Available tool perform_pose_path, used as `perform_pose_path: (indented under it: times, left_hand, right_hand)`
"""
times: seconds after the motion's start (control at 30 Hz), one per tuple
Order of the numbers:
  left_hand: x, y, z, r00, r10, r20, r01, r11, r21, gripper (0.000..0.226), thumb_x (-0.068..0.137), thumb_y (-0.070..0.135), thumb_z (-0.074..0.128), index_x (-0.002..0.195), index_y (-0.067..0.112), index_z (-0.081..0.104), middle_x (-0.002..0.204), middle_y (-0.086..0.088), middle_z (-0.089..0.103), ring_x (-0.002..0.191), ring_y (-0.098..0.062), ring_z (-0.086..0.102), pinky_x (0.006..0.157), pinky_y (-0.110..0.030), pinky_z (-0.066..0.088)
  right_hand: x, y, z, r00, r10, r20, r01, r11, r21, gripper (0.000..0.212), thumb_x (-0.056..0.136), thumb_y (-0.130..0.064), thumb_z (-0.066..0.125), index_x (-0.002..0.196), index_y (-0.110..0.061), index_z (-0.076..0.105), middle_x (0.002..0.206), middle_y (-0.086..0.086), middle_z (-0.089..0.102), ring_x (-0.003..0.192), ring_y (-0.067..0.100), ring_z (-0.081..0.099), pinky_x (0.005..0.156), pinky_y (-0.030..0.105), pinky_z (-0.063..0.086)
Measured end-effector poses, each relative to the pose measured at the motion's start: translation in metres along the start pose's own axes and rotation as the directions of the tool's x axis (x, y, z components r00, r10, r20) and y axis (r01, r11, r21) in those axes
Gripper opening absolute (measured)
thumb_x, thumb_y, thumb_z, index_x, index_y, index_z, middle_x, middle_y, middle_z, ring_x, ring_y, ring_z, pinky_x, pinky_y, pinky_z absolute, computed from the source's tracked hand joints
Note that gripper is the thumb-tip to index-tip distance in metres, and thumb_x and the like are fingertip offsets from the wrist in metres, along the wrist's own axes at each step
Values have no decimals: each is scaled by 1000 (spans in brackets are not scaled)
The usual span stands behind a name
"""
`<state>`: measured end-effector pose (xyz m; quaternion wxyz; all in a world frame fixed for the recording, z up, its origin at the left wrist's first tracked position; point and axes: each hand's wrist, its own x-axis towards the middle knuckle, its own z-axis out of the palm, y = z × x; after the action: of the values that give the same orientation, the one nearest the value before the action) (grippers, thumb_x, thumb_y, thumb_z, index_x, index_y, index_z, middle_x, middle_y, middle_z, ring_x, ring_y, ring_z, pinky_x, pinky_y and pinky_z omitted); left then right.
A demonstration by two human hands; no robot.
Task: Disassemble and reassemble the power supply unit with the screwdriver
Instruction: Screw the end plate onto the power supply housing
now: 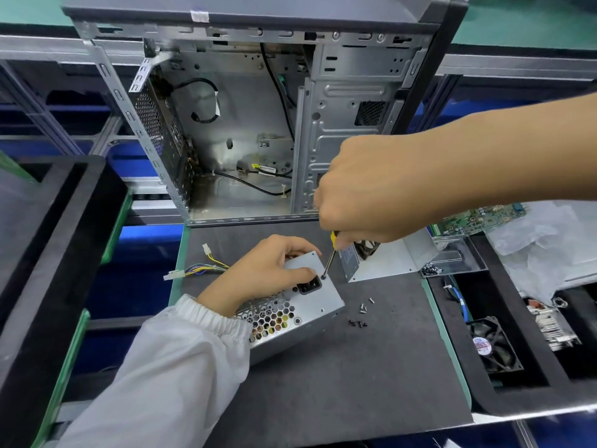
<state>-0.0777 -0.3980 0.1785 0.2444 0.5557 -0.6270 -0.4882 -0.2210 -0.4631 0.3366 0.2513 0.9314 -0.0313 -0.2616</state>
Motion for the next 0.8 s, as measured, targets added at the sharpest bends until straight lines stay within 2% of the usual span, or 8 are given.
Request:
perform_pose_path:
  times: [0.1, 0.2, 0.3, 0.4, 0.47, 0.63, 0.7, 0.8]
  left_hand:
    - [1, 0, 0, 1000, 4, -3, -4, 1000, 14, 27, 89, 10, 67, 115, 16, 67, 103, 0, 71, 87, -12, 65, 78, -31, 49]
    - [-1, 1, 1, 1000, 18, -1, -18, 1000, 22, 37, 88, 12, 68, 123, 23, 62, 109, 0, 68, 94, -4, 61, 85, -29, 47]
    - [-5, 4, 0, 991, 123, -47, -122, 992, 22, 41, 84, 7, 71, 120, 26, 63, 117, 4, 64, 113, -8, 57, 101, -32, 44]
    - [-6, 9, 0, 981, 194, -31, -192, 980, 40, 24, 79, 5, 77, 100, 17, 75, 112, 7, 65, 108, -4, 59, 98, -31, 44]
    - [-6, 10, 2, 975, 217, -34, -215, 974, 65, 14, 77, 4, 78, 89, 12, 77, 106, 5, 68, 102, -7, 63, 94, -36, 47]
    - [-7, 5, 7, 968, 238, -79, -233, 971, 59, 9, 77, 4, 78, 80, 13, 75, 103, 9, 69, 98, -12, 63, 88, -39, 48]
    - [-7, 5, 8, 964, 250, -92, -244, 967, 70, 12, 77, 7, 79, 78, 17, 74, 102, 14, 67, 97, -6, 62, 84, -27, 47]
    - [-6, 5, 7, 966, 250, -69, -244, 966, 90, 12, 78, 8, 78, 81, 19, 74, 105, 15, 66, 97, 1, 60, 85, -11, 40]
  right_hand:
    - [9, 0, 2, 987, 76, 143, -92, 990, 111, 47, 98, -50, 34, 67, -14, 39, 62, 3, 46, 53, 21, 44, 49, 28, 36]
    - [8, 7, 0, 931, 29, 363, -157, 931, 328, 55, 83, -66, 48, 95, -13, 56, 73, -3, 55, 61, 15, 47, 47, 25, 30]
    - [3, 8, -1, 960, -42, 276, -51, 946, 322, 28, 81, -44, 66, 92, -26, 48, 83, -6, 52, 73, 14, 51, 52, 25, 34]
    - [5, 2, -5, 997, 7, 72, -13, 997, 72, 16, 83, -30, 60, 83, -25, 45, 69, -3, 44, 58, 21, 46, 48, 26, 34]
    - [5, -1, -9, 999, 17, 43, -16, 1000, -25, 18, 83, -25, 59, 78, -22, 43, 59, -2, 33, 51, 21, 38, 44, 23, 26]
    - [2, -10, -9, 991, 29, 128, -26, 999, -28, 26, 84, -20, 57, 69, -15, 36, 58, -1, 34, 48, 20, 36, 42, 23, 24]
    - [2, -11, -6, 976, 76, 203, -94, 992, 82, 39, 93, -32, 51, 63, -17, 31, 59, -2, 37, 47, 15, 34, 42, 24, 25]
    - [-1, -7, 0, 930, 131, 343, -180, 977, 113, 25, 97, -18, 44, 72, -13, 39, 70, 2, 47, 57, 21, 45, 45, 26, 31]
